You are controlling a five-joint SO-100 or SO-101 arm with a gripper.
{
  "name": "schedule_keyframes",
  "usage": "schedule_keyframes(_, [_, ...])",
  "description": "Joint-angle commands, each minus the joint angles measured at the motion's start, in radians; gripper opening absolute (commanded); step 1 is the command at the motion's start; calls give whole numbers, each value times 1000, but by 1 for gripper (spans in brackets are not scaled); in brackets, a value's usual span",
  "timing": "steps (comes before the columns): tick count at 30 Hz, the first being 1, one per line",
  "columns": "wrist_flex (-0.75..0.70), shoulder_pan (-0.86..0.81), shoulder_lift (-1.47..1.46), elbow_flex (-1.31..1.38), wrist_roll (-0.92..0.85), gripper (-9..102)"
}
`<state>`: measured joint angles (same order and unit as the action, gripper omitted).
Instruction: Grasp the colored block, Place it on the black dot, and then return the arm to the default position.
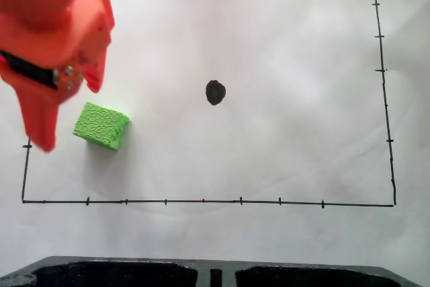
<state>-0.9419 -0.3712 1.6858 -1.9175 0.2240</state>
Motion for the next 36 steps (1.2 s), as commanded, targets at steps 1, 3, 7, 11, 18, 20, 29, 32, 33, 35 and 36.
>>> schedule_keyframes(1, [2, 0, -14, 54, -5, 40])
schedule_keyframes(3, [6, 8, -38, 58, -12, 39])
schedule_keyframes(7, [8, 15, -89, 78, -17, 39])
schedule_keyframes(11, [12, 9, -135, 101, -28, 39])
schedule_keyframes(18, [18, 17, -183, 114, -58, 38])
schedule_keyframes(20, [11, 17, -196, 126, -55, 38])
schedule_keyframes(29, [9, 17, -219, 149, -54, 28])
schedule_keyframes(32, [15, 15, -222, 149, -60, 26])
schedule_keyframes(33, [18, 14, -222, 149, -60, 25])
schedule_keyframes(35, [28, 9, -221, 150, -60, 24])
schedule_keyframes(36, [37, 8, -218, 150, -67, 23])
